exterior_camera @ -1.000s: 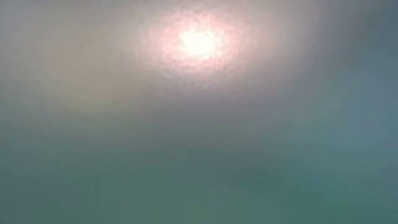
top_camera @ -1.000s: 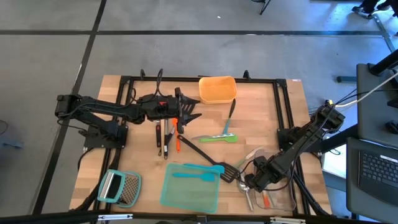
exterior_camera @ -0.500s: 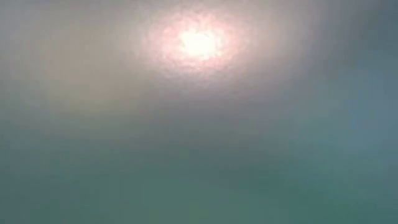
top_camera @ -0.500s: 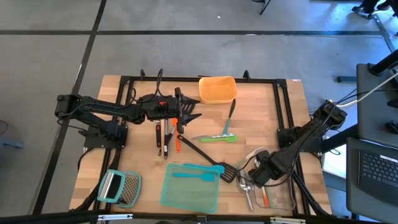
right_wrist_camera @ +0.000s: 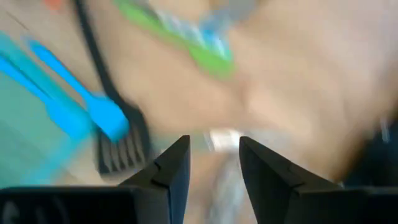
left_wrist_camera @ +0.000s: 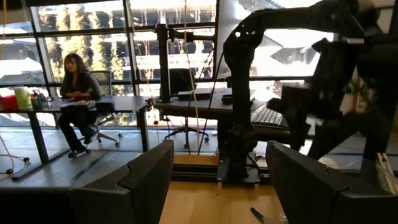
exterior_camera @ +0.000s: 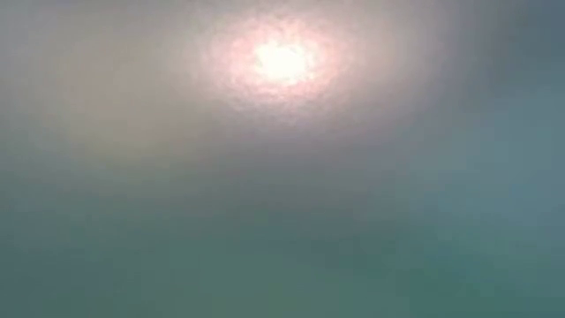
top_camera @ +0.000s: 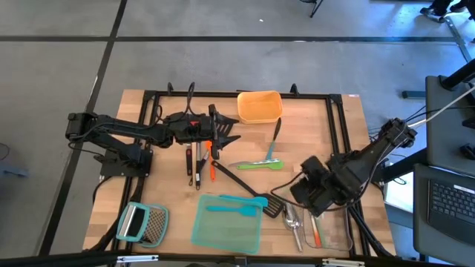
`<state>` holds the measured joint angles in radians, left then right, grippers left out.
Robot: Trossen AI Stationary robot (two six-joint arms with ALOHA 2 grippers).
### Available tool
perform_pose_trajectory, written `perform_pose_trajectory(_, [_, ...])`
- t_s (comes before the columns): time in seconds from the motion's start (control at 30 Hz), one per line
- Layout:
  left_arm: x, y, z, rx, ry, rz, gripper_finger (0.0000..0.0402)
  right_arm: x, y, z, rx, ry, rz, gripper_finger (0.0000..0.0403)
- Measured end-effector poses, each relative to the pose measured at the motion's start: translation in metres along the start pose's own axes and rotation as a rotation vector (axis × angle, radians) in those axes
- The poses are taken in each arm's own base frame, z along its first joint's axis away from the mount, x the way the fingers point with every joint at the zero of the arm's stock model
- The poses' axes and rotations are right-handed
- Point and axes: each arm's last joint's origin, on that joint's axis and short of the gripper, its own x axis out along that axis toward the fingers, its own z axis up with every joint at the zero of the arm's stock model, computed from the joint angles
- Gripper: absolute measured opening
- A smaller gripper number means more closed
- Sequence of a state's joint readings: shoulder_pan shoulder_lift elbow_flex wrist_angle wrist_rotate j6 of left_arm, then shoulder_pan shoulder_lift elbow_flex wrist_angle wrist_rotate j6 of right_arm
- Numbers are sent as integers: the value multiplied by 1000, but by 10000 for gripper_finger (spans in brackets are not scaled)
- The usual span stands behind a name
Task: Pick & Place Kitchen Items
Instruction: Put the blue patterned table knife into the transparent bin
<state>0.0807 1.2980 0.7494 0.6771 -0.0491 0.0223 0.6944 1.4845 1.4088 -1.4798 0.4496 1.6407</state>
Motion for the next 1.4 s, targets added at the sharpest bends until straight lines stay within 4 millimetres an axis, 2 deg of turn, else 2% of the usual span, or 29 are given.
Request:
perform_pose_trajectory(0.2, [-1, -3, 1, -6, -3, -112, 251, -14, 12, 31, -163, -326, 78, 140])
perform_pose_trajectory(0.43, [-13, -9, 13, -20, -1, -328, 251, -4, 23, 66, -366, -407, 69, 140])
perform_pose_trajectory(0.63, [-26, -14, 23, -47, 9, -556, 251, 0, 32, 96, -442, -559, 39, 140])
perform_pose_trajectory(0.77, [-31, -16, 24, -49, 24, -671, 251, -1, 36, 109, -499, -645, 2, 140])
perform_pose_trajectory(0.93, [-30, -16, 17, -19, 71, -640, 251, 12, 42, 115, -610, -693, -48, 140])
perform_pose_trajectory(1.03, [-27, -9, 7, 25, 157, -494, 251, 32, 42, 111, -678, -661, -66, 140])
perform_pose_trajectory(1.17, [-20, 3, -7, 138, 232, -252, 251, 60, 34, 100, -823, -608, -177, 140])
perform_pose_trajectory(1.3, [-6, 14, -23, 144, 243, -151, 251, 64, 29, 103, -790, -641, -286, 140])
perform_pose_trajectory(1.4, [3, 21, -36, 130, 251, -126, 251, 67, 24, 106, -807, -560, -204, 140])
